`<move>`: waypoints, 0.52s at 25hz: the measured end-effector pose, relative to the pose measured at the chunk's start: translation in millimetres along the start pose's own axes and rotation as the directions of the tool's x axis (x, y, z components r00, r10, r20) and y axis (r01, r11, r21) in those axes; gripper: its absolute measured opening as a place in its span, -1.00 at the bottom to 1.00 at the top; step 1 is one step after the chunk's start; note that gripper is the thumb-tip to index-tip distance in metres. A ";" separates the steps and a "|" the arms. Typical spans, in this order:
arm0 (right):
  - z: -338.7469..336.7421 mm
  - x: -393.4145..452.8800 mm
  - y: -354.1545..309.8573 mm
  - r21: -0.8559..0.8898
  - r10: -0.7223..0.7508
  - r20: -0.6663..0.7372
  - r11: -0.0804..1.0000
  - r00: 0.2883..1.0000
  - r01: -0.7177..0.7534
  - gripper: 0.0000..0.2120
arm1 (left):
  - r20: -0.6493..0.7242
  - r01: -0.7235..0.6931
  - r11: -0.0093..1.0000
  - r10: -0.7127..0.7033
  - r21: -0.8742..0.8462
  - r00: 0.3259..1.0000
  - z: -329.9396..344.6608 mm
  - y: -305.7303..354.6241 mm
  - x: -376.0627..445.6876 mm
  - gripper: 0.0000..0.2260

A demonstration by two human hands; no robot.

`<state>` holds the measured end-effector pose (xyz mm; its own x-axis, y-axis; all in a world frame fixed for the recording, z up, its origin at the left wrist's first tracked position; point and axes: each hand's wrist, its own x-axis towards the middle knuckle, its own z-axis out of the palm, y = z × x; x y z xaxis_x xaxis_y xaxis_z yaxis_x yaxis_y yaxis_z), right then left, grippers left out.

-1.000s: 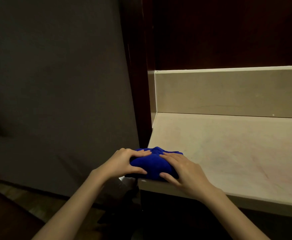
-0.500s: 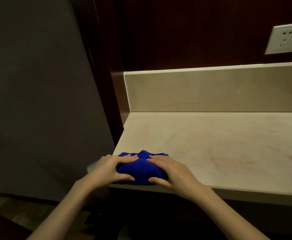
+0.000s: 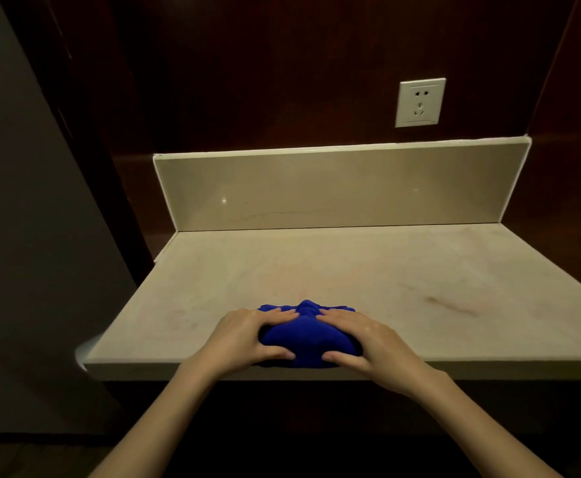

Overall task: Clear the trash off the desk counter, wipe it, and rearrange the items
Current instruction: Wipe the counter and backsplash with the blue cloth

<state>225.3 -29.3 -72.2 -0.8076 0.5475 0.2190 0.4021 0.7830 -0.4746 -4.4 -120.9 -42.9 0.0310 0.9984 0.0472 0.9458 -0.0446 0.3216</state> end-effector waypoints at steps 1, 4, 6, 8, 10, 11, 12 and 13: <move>-6.6 -8.9 9.8 -0.003 0.011 0.000 1.000 1.000 -0.011 -0.44 | 0.000 -0.009 1.000 0.009 0.004 1.000 6.0 10.4 7.1 -0.38; -24.0 -35.3 37.2 0.007 0.037 -0.020 0.999 0.999 -0.037 -0.43 | -0.009 -0.041 0.999 0.041 0.008 0.999 21.8 41.1 24.9 -0.38; -31.5 -49.2 51.0 0.011 0.046 -0.043 0.999 0.998 -0.046 -0.41 | -0.018 -0.064 0.998 0.064 0.003 0.998 28.8 58.3 33.1 -0.38; -35.5 -55.5 58.1 0.016 0.049 -0.052 0.999 0.997 -0.048 -0.38 | -0.023 -0.077 0.997 0.077 -0.015 0.997 31.3 67.1 37.3 -0.40; -36.7 -53.1 61.8 0.014 0.047 -0.050 0.999 0.998 -0.046 -0.36 | -0.026 -0.083 0.996 0.082 -0.042 0.996 30.9 66.0 41.0 -0.42; -37.0 -49.9 63.8 0.014 0.049 -0.048 0.999 0.998 -0.048 -0.35 | -0.028 -0.082 0.995 0.080 -0.056 0.996 31.1 63.5 43.5 -0.43; -38.3 -44.9 66.8 0.015 0.051 -0.049 0.999 0.997 -0.050 -0.36 | -0.032 -0.078 0.995 0.076 -0.069 0.997 31.2 60.5 47.1 -0.44; -39.6 -39.3 70.3 0.016 0.054 -0.050 0.998 0.997 -0.053 -0.37 | -0.034 -0.075 0.994 0.073 -0.078 0.997 31.7 57.6 51.9 -0.45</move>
<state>302.4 16.0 -80.4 -0.7622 0.6030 0.2357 0.4376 0.7481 -0.4988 62.0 -70.6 -51.9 0.0886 0.9908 0.1026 0.9126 -0.1220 0.3902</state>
